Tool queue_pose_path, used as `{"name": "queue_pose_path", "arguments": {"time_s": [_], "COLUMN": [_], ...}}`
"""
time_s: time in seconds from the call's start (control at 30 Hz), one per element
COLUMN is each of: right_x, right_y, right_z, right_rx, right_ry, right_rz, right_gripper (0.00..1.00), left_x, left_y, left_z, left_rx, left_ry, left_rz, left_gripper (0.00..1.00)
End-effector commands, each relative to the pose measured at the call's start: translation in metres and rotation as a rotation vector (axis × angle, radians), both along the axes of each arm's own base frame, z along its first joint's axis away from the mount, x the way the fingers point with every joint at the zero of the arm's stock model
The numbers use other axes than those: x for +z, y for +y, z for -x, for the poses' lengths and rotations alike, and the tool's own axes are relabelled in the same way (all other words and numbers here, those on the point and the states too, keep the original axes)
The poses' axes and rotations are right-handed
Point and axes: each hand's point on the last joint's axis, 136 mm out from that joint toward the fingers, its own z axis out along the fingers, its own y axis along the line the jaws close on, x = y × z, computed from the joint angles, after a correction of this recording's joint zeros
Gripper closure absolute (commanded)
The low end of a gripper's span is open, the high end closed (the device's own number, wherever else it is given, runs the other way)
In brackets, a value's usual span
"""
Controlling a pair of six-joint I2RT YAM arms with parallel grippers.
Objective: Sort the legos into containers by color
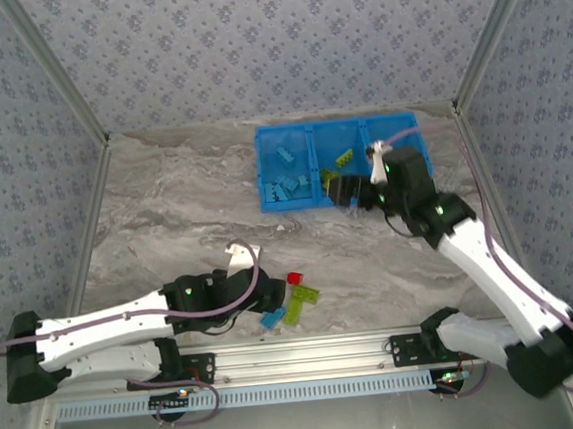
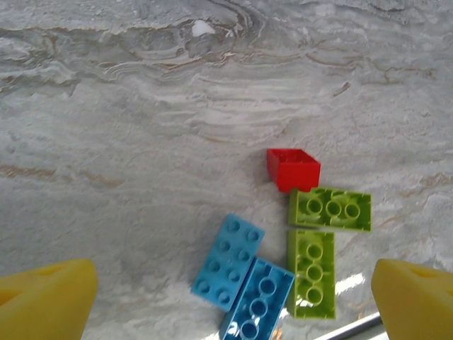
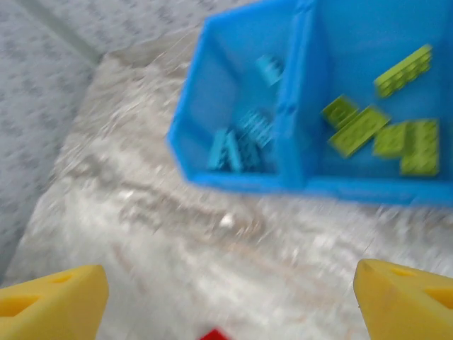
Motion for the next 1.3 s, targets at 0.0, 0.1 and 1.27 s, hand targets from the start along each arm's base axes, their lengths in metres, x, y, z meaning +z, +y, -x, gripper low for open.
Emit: {"name": "queue_pose_path", "arguments": {"time_s": [0.0, 0.1, 1.27], "right_x": [-0.027, -0.051, -0.098], "right_y": [-0.002, -0.009, 0.018], "right_z": [0.046, 0.086, 0.157], "right_rx": [0.015, 0.035, 0.215], "right_ry": [0.098, 0.175, 0.36], "right_rz": [-0.026, -0.016, 0.052], "right_gripper": [0.08, 0.09, 0.1], "left_x": [0.015, -0.003, -0.118], "left_y": [-0.036, -0.054, -0.082], "left_z": [-0.013, -0.02, -0.047], "left_rx": [-0.052, -0.083, 0.042], "left_ry": [-0.018, 0.026, 0.205], "left_rz": [0.097, 0.097, -0.125], "left_gripper": [0.01, 0.01, 0.45]}}
